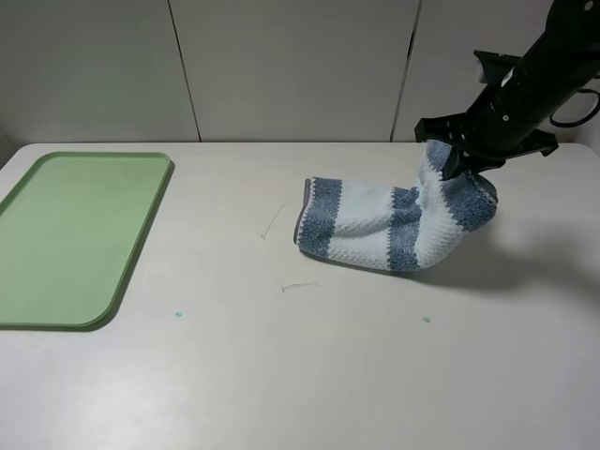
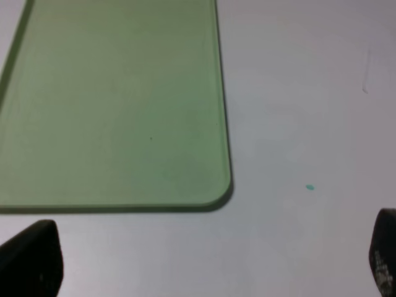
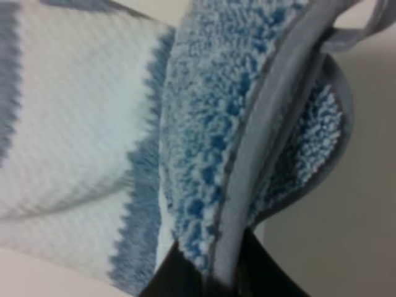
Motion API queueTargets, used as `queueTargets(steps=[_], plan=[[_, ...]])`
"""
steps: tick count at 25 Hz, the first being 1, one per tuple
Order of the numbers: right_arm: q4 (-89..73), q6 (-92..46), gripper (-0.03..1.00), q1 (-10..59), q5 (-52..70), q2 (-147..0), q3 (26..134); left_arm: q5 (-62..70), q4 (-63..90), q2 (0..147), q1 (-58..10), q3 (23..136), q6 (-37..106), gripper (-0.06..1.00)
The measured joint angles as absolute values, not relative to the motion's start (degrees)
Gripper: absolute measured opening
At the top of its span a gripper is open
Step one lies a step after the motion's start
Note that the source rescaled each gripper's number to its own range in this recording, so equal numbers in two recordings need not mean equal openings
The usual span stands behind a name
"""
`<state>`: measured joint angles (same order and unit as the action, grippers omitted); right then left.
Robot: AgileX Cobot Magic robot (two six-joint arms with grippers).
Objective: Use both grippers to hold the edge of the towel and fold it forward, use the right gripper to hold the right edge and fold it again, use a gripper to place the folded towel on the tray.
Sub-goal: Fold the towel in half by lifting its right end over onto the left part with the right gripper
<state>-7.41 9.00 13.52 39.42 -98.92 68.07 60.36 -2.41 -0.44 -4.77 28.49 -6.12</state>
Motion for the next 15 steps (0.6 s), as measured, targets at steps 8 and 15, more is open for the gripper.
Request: queueTargets(steps=[8,15], plan=[[-9.34,9.00,0.05,15.46,39.13,-98.92,70.21,60.36,-2.41,-0.44,-4.77,28.49,-6.12,1.00],[-10.10,9.00,0.05,17.26,37.17,-98.92,70.26,60.36,-2.41,-0.44,-4.77,28.49,-6.12,1.00]])
